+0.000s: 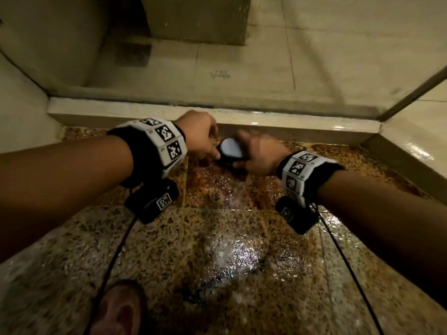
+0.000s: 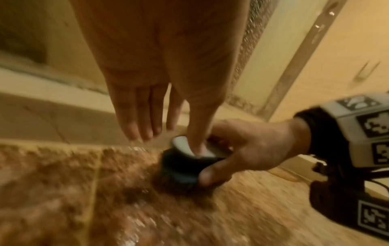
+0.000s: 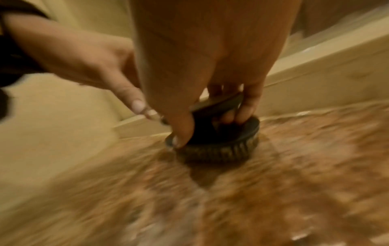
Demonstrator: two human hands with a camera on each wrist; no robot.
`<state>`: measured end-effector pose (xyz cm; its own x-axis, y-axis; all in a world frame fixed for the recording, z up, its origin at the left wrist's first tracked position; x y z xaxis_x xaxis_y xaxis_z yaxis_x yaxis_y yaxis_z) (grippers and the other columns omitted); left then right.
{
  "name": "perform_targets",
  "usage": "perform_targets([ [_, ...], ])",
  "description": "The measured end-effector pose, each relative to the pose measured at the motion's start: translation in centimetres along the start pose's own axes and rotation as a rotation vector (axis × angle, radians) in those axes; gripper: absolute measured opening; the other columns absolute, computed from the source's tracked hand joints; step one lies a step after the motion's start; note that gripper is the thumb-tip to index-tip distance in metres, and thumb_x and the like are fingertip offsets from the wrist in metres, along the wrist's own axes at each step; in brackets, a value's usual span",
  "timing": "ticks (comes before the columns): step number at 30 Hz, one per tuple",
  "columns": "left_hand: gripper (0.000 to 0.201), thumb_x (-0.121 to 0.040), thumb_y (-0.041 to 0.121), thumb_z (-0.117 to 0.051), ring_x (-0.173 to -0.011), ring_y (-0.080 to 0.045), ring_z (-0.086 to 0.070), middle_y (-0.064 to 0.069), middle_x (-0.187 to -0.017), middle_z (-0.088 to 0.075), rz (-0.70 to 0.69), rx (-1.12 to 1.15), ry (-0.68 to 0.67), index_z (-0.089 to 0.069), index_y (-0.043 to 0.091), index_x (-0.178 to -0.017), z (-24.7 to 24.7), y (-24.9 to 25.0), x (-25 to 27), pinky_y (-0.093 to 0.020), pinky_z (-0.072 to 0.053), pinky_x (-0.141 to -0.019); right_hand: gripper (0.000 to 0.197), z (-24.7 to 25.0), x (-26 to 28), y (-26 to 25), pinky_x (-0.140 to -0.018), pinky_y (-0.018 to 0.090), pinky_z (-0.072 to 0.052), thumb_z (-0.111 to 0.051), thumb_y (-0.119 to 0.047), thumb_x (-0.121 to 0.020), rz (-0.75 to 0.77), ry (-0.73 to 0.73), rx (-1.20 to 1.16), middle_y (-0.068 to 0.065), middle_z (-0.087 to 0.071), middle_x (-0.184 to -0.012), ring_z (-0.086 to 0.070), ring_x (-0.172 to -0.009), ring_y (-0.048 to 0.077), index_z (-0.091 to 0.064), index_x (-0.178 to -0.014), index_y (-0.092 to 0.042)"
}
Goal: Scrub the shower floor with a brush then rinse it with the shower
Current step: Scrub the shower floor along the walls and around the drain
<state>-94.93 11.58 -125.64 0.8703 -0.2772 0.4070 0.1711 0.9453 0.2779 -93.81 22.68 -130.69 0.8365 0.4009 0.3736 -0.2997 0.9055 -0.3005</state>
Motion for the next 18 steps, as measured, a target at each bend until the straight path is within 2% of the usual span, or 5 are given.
perform_targets([
  [4, 0.028, -0.078, 0.032, -0.075, -0.099, -0.025, -0.060, -0.008, -0.105, -0.067, 0.094, 0.056, 0.127, -0.067, 0.014, -0.097, 1.6, -2.5, -0.8, -0.030, -0.046, -0.083, 0.066, 0.4, 0.3, 2.9, -0.085, 0.045, -0.052, -0.067, -0.045, -0.082, -0.201, 0.091, 0.106, 0.014, -0.052, -0.122, -0.055, -0.107, 0.036, -0.035, -0.134, -0.019],
  [8, 0.018, -0.080, 0.031, -0.072, -0.099, -0.025, -0.060, -0.007, -0.102, -0.068, 0.090, 0.033, 0.123, -0.069, 0.016, -0.090, 0.9, -2.3, -0.8, -0.030, -0.046, -0.083, 0.052, -4.8, 4.1, -4.8, -0.066, 0.034, -0.056, -0.061, -0.054, -0.086, 0.105, -0.158, 0.026, 0.000, -0.060, -0.093, -0.061, -0.076, 0.018, -0.037, -0.120, -0.024],
  [11, 0.011, -0.081, 0.029, -0.071, -0.095, -0.023, -0.060, -0.005, -0.098, -0.068, 0.087, 0.011, 0.104, -0.068, 0.019, -0.084, 0.3, -2.1, -0.3, -0.027, -0.043, -0.076, 0.046, -7.3, 6.7, -6.9, -0.062, 0.028, -0.054, -0.060, -0.050, -0.088, 0.255, -0.362, 0.103, -0.002, -0.063, -0.091, -0.063, -0.076, 0.015, -0.041, -0.123, -0.025],
  [15, 0.013, -0.084, 0.024, -0.066, -0.095, -0.028, -0.060, -0.010, -0.098, -0.068, 0.094, 0.014, 0.068, -0.067, 0.012, -0.090, -1.1, -2.3, 0.2, -0.028, -0.042, -0.077, 0.068, -1.4, 0.2, -1.9, -0.074, 0.036, -0.055, -0.063, -0.055, -0.084, 0.000, -0.035, -0.073, 0.009, -0.064, -0.107, -0.065, -0.091, 0.028, -0.034, -0.135, -0.020],
  [18, 0.014, -0.086, 0.022, -0.062, -0.098, -0.032, -0.058, -0.013, -0.100, -0.066, 0.107, -0.011, 0.078, -0.064, 0.009, -0.092, -2.0, -2.3, 0.8, -0.031, -0.042, -0.083, 0.080, -0.5, -1.5, -0.9, -0.071, 0.036, -0.047, -0.060, -0.054, -0.086, -0.098, 0.021, 0.139, 0.019, -0.060, -0.116, -0.060, -0.100, 0.038, -0.023, -0.144, -0.015],
])
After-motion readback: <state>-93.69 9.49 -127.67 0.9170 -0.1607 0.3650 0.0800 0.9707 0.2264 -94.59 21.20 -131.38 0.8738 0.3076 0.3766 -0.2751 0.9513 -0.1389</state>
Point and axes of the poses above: each hand's wrist, its own x-axis away from the middle knuckle, its own z-axis out of the back of the hand, y = z × x, the point moved 10 cm from there along -x, towards the middle knuckle
